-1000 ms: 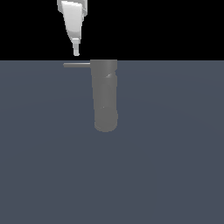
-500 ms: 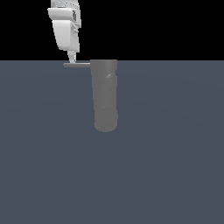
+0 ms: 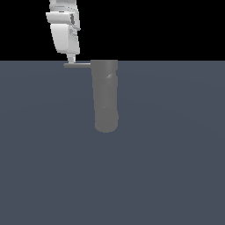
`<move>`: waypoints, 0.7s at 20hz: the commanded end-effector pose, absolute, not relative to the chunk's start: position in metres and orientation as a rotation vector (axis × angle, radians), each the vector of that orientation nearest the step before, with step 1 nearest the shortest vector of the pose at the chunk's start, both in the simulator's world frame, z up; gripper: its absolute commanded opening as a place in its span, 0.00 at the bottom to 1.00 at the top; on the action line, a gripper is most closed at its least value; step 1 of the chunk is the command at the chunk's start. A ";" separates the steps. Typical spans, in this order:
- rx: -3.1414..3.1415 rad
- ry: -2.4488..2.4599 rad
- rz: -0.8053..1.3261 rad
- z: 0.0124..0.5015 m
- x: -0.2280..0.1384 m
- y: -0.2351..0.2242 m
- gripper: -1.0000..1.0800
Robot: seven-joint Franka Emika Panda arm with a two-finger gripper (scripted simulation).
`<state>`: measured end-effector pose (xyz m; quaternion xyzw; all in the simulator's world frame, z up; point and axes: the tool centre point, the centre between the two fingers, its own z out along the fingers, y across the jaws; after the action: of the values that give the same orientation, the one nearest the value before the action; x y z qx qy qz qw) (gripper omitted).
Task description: Turn on the faucet by rotating a designated handle.
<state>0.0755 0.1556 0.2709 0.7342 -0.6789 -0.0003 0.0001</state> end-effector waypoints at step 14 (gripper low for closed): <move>2.306 -2.133 -0.001 0.271 0.040 0.151 0.00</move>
<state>0.0476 0.1527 0.2709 0.7346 -0.6785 0.0017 -0.0035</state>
